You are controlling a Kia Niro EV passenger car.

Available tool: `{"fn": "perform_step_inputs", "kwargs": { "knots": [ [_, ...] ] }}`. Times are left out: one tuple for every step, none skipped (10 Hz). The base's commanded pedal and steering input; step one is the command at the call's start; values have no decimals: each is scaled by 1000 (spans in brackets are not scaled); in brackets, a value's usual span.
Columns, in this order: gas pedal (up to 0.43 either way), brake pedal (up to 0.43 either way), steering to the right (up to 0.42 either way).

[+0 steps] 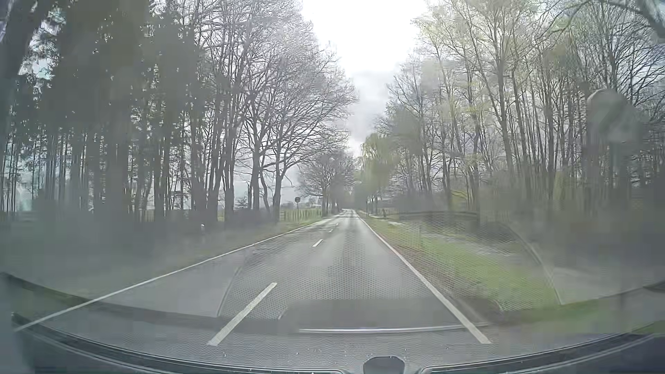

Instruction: Follow the waypoints while adhering to traffic rules and regulations

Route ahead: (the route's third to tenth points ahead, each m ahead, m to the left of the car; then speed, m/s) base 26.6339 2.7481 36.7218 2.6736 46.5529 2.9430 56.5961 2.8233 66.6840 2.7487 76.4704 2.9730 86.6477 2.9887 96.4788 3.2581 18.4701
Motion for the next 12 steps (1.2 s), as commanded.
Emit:
{"fn": "perform_step_inputs", "kwargs": {
  "knots": [
    [157, 0, -1],
    [169, 0, -1],
    [169, 0, -1],
    [169, 0, -1],
    [169, 0, -1],
    [169, 0, -2],
    [169, 0, -1],
    [169, 0, -2],
    [169, 0, -1],
    [169, 0, -2],
    [177, 0, -2],
    [189, 0, -2]
  ]
}}
